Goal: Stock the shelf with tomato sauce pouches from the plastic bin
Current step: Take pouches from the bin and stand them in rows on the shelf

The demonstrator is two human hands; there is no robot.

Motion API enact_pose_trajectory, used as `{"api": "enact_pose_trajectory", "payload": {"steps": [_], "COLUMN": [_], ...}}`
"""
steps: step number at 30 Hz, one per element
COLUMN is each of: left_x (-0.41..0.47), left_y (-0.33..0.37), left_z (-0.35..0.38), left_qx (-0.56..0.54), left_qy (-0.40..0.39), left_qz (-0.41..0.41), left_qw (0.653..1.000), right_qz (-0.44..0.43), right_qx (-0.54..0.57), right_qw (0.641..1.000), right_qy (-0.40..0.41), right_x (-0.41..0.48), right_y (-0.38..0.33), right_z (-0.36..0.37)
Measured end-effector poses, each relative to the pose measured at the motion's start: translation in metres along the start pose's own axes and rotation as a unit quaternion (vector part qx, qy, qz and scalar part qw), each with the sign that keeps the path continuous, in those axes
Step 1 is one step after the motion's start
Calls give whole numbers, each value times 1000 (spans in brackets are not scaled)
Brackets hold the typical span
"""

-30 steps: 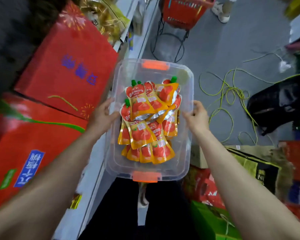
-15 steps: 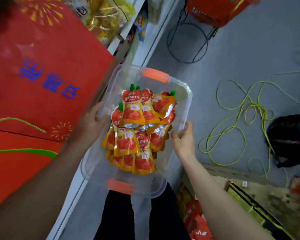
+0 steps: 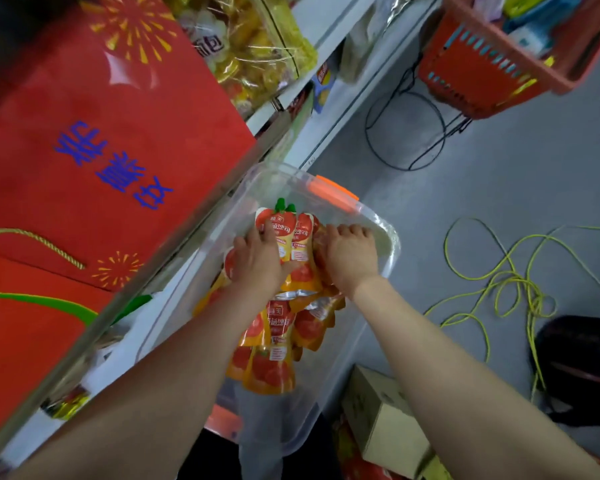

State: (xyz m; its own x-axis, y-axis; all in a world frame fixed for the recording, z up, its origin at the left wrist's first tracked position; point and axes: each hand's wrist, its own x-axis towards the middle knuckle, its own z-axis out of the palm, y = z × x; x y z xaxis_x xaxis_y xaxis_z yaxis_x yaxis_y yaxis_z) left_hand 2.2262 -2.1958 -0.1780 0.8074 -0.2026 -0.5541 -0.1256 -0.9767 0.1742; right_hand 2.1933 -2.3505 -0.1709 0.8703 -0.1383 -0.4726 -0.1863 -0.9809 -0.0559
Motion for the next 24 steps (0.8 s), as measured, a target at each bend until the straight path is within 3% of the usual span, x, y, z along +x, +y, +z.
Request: {"api": "enact_pose_trajectory", "payload": {"steps": [4, 9, 12, 15, 17, 19, 22, 24], "left_x": [0, -21, -43, -66, -83, -98, -130, -157], "left_y": [5, -8, -20, -29, -32, -37, -43, -46], "left_z": [-3, -8, -10, -19, -29, -39, -61, -77], "left_qx": [5, 24, 50, 35, -56, -211, -454, -549], "left_qy": [-9, -46, 5, 78, 82, 65, 30, 29], "left_qz": [-38, -82, -73, -60, -74, -109, -133, -135], "left_qw": [999, 995, 996, 995, 992, 969, 881, 824], "right_qz": [-24, 38, 50, 139, 175, 172, 142, 103], "right_qx": [-89, 82, 150, 259, 314, 401, 562, 622], "right_qw": [994, 983, 966, 937, 917, 887, 803, 762], "right_qy": [-55, -160, -203, -189, -171, -150, -137, -149], "right_x": [12, 25, 18, 4, -12, -30, -67, -91], "right_y": [-10, -6, -1, 1, 4, 9, 9, 4], "right_z": [5, -8, -12, -13, -18, -28, -54, -76]}}
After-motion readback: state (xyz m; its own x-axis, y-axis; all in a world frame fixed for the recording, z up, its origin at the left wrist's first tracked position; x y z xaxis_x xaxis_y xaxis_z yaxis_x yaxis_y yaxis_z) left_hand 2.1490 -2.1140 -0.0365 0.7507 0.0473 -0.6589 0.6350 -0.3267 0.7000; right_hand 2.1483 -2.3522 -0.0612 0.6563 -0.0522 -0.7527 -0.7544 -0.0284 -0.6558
